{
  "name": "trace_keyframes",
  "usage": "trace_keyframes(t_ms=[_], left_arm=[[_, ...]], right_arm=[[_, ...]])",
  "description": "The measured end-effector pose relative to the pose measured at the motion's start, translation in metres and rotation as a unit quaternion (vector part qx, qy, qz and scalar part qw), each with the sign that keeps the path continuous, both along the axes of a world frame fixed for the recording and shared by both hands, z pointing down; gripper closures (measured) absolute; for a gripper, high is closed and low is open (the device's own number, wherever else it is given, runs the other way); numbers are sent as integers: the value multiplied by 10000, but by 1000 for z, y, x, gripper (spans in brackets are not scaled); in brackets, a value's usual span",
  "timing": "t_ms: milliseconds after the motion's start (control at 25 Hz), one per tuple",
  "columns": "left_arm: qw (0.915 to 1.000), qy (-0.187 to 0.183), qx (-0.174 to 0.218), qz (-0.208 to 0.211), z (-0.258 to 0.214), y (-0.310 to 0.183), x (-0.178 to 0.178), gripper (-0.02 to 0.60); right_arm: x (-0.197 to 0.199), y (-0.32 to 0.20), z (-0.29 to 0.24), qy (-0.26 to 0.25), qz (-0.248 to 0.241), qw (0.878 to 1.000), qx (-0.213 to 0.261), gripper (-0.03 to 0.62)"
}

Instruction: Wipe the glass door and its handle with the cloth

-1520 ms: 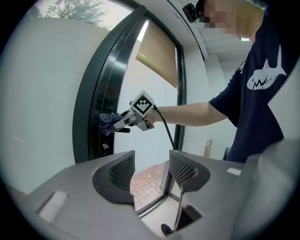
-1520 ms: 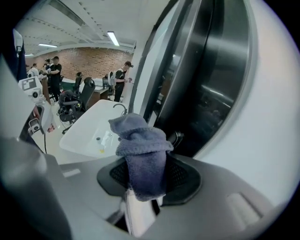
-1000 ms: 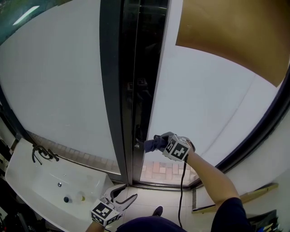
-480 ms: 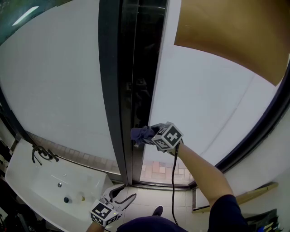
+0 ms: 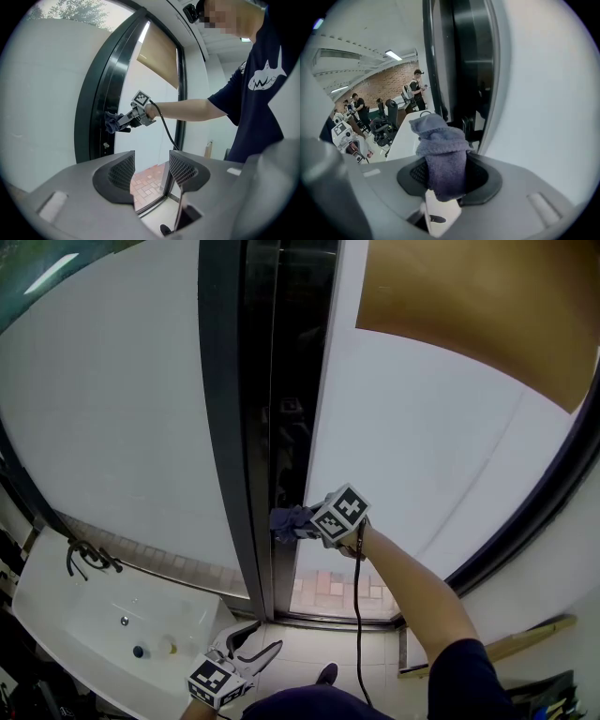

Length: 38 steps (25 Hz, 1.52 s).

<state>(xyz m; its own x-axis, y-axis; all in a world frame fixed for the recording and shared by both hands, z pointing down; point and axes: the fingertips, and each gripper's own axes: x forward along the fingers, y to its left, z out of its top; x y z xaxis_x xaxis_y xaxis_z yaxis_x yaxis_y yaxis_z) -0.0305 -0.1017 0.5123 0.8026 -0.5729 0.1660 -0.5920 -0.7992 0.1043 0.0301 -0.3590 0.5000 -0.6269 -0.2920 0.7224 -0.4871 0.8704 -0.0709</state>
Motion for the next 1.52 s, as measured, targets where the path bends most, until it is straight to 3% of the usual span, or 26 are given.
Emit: trace_keyframes(t_ms=[360,560,680,760,800,880,1000,1080,1320,1520], left_arm=[[9999,-19,56,128,-4,-4,9,356],[9999,-9,53,146,-4,-2,8,356],[9999,-26,15,127,-5,-3,5,356],[9999,-30,-33,140,-4,-3,5,356],[9999,-19,-36,152,-4,-3,6,357],[9999,-8,-27,141,-5,-2,6,357],[10000,-29,1,73,-8,-1,5,357],[10000,-17,49,56,-6,0,3,357],[9999,-43,-47,-108,-3,3,-6,357],[9999,-26,-9,-134,-1,4,-11,357]], right_arm=[[60,14,6,987,-301,9936,461,445],[100,26,14,1851,-333,9793,744,446],[97,24,-5,1560,-220,9798,1228,447],[78,22,-25,1465,-296,9723,1797,447],[65,22,-34,1535,-407,9632,2167,447],[35,25,-47,1792,-735,9340,3001,445],[-12,32,-46,2258,-1344,8736,4096,445],[-38,35,-34,2503,-1668,8400,4516,445],[-71,20,15,3262,-2139,7705,5042,445],[-60,20,28,3738,-2263,7358,5173,445]])
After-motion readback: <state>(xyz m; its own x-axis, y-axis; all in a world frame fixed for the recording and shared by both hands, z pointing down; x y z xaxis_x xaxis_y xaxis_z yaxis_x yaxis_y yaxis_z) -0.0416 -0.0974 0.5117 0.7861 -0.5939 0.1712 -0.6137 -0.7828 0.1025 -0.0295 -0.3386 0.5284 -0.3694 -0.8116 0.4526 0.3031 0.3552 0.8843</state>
